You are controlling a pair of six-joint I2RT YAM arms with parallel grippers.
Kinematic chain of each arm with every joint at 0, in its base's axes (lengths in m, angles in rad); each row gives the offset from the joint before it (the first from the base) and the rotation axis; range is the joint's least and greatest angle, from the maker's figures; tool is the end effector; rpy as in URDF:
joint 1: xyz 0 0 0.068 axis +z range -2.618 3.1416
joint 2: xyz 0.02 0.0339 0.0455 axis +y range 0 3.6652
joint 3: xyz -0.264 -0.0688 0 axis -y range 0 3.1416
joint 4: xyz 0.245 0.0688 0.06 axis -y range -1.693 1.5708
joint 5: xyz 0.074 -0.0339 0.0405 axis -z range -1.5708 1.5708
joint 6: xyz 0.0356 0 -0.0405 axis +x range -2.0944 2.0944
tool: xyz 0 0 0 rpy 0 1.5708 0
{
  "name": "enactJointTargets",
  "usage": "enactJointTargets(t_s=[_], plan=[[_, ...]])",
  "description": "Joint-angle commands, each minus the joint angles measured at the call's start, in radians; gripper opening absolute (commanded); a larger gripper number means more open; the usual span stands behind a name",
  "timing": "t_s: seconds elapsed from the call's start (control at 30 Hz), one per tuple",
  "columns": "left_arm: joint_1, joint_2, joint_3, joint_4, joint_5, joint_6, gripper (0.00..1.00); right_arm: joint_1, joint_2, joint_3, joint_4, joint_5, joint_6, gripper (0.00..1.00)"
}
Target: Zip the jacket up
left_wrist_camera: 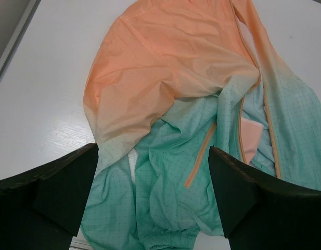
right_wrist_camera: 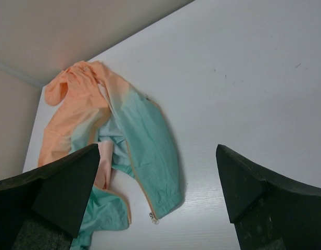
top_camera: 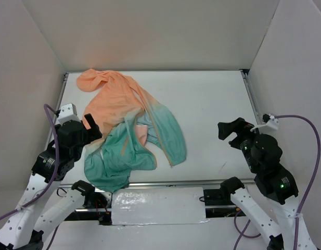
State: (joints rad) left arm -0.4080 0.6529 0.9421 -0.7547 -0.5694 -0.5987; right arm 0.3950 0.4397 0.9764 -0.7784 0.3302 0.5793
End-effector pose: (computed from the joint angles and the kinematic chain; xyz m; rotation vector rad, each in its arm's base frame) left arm 0.1186 -0.0304 0.3546 -0.5300 1.8863 -0.0793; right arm 0.0649 0.0146 0.3769 0.3999 1.7722 0.3954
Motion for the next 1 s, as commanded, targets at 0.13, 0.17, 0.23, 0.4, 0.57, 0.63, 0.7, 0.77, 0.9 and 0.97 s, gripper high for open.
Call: enactJointTargets(t_s=[0.13,0.17,0.23,0.4,0.57,0.63,0.7,0.77,0.9,0.97], plan=[[0.006,0.019,0.006,0.034,0.014,0.016,0.99,0.007,-0.044,-0.008,0.031,-0.014,-0.018,1.00],[0.006,0.021,0.004,0.034,0.022,0.019,0.99,0.007,-0.050,-0.019,0.065,-0.054,-0.028,1.00],[0.006,0.017,0.004,0.040,0.034,0.023,0.99,0.008,-0.055,-0.060,0.109,-0.181,-0.059,1.00],[0.006,-0.012,-0.003,0.049,0.077,0.026,0.99,0.007,-0.004,-0.093,0.168,-0.302,-0.058,1.00],[0.006,-0.016,0.006,0.089,0.120,0.073,0.99,0.030,0.247,-0.192,0.348,-0.761,-0.101,1.00],[0.006,-0.013,0.006,0.081,0.092,0.070,0.99,0.138,0.423,-0.231,0.411,-0.749,-0.082,0.97],[0.008,-0.016,-0.003,0.075,0.091,0.057,0.99,0.214,0.534,-0.237,0.496,-0.696,-0.072,0.91],[0.006,-0.016,-0.009,0.074,0.095,0.053,0.99,0.275,0.683,-0.245,0.594,-0.703,-0.064,0.77],[0.006,-0.013,-0.012,0.077,0.094,0.053,0.99,0.314,0.901,-0.232,0.720,-0.758,-0.074,0.60],[0.008,-0.004,-0.017,0.084,0.115,0.060,0.99,0.332,1.009,-0.211,0.755,-0.754,-0.079,0.59]])
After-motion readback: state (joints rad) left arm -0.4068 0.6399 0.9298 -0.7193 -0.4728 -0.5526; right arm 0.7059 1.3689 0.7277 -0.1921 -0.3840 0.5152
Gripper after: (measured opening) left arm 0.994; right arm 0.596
